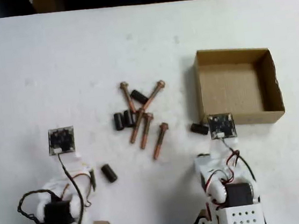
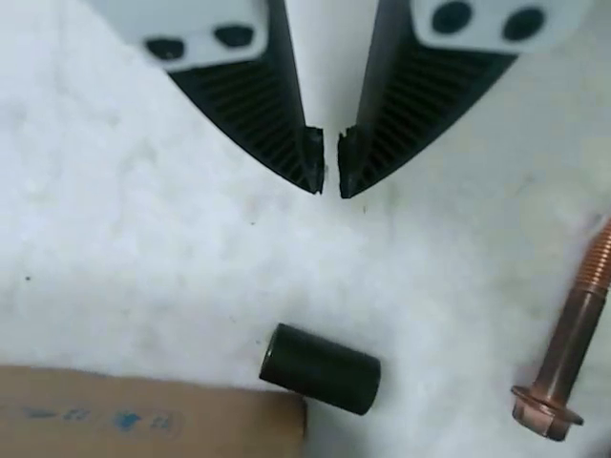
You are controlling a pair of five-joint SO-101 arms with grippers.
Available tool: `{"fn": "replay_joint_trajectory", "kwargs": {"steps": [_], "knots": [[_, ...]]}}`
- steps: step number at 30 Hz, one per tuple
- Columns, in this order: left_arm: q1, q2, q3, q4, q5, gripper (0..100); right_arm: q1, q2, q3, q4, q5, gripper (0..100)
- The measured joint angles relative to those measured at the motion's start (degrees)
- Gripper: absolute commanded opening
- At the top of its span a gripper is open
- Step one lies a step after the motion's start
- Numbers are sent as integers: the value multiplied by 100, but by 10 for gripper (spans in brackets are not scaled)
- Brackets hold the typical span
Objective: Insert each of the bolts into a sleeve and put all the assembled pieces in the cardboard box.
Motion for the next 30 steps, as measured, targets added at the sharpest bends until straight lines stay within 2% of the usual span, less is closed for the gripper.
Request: {"fn": "replay_joint_trajectory", "kwargs": {"steps": [26, 30], "knots": [[0, 0, 0, 0, 18, 24, 53, 0, -62, 0, -26, 17], [0, 0, 0, 0, 18, 24, 492, 0, -299, 0, -26, 17]]}}
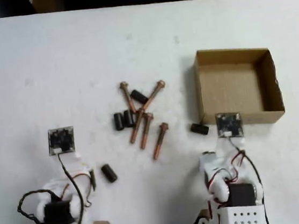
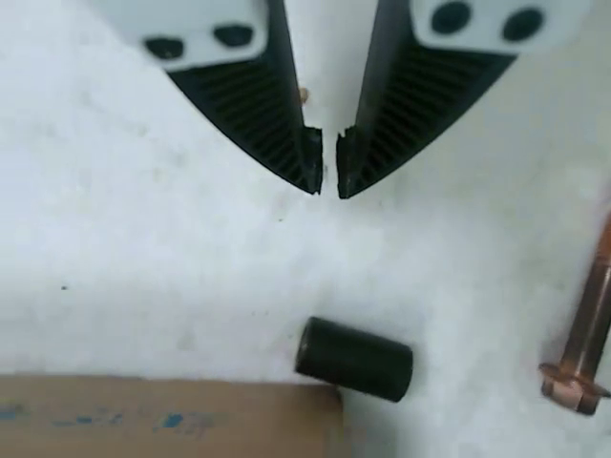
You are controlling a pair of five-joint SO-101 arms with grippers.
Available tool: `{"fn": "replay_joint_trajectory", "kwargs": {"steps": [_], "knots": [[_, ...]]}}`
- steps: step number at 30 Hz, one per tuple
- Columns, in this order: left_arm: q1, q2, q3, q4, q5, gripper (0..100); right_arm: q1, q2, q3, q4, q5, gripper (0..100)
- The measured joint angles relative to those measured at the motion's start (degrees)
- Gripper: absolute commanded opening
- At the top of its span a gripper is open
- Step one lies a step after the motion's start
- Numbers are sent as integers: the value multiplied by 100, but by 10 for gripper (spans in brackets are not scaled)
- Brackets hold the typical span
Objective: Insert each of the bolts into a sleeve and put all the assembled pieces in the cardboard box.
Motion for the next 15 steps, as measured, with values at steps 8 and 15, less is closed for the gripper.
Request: {"fn": "replay_joint_trajectory", "kwargs": {"steps": [8, 15], "knots": [[0, 0, 0, 0, 0, 24, 1055, -35, -826, 0, 703, 20], [0, 0, 0, 0, 0, 24, 1477, -70, -1248, -396, 1407, 18]]}}
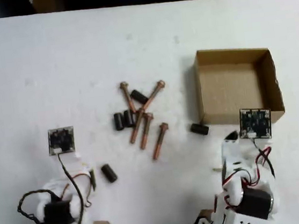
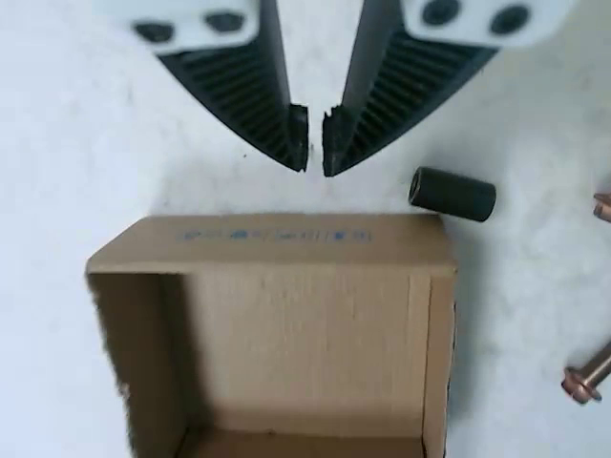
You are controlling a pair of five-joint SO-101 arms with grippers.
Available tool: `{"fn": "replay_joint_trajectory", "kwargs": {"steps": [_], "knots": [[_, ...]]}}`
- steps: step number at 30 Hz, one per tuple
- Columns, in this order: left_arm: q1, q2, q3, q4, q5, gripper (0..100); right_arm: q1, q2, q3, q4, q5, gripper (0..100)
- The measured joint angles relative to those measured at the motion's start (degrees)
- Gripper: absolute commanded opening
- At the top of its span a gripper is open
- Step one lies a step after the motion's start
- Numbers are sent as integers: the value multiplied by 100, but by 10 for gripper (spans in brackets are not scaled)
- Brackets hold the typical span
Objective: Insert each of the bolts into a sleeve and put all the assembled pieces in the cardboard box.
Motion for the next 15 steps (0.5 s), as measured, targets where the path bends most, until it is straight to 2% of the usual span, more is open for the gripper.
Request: {"fn": "replay_joint_trajectory", "kwargs": {"steps": [5, 15], "knots": [[0, 0, 0, 0, 0, 24, 53, 0, -413, -44, 132, 18], [0, 0, 0, 0, 0, 24, 44, -9, -1415, 721, 149, 19]]}}
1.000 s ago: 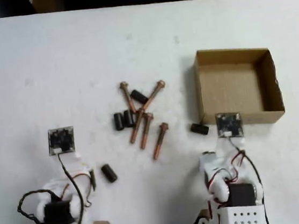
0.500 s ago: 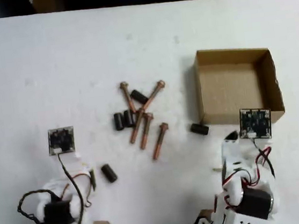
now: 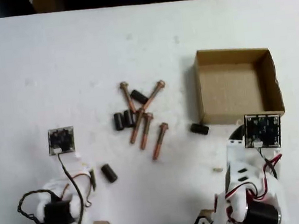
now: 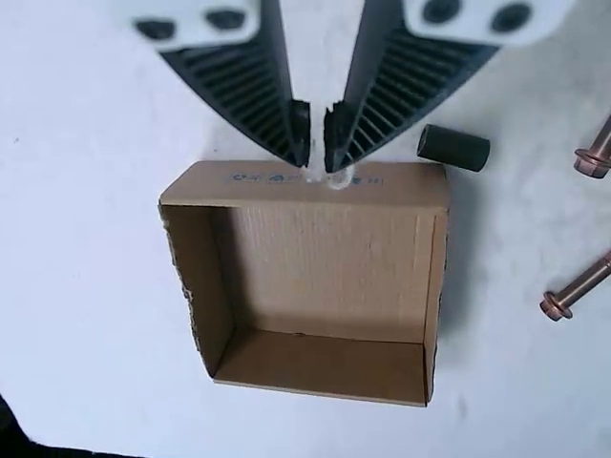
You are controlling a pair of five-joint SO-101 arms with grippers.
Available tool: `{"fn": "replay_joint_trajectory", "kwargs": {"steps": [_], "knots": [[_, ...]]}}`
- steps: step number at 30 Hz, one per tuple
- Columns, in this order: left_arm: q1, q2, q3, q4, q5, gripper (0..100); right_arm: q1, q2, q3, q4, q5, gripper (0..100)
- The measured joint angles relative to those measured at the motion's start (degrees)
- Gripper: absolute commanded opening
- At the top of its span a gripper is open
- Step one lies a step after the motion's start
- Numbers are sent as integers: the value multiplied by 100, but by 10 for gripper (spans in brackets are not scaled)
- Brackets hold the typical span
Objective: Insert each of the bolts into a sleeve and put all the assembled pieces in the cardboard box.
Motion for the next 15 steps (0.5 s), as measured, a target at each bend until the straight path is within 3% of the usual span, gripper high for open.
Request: {"fn": "replay_joint_trajectory", "kwargs": {"steps": [8, 15], "knots": [[0, 0, 0, 0, 0, 24, 0, 396, -501, 35, 0, 18], [0, 0, 0, 0, 0, 24, 9, 2655, -1670, 26, 0, 21]]}}
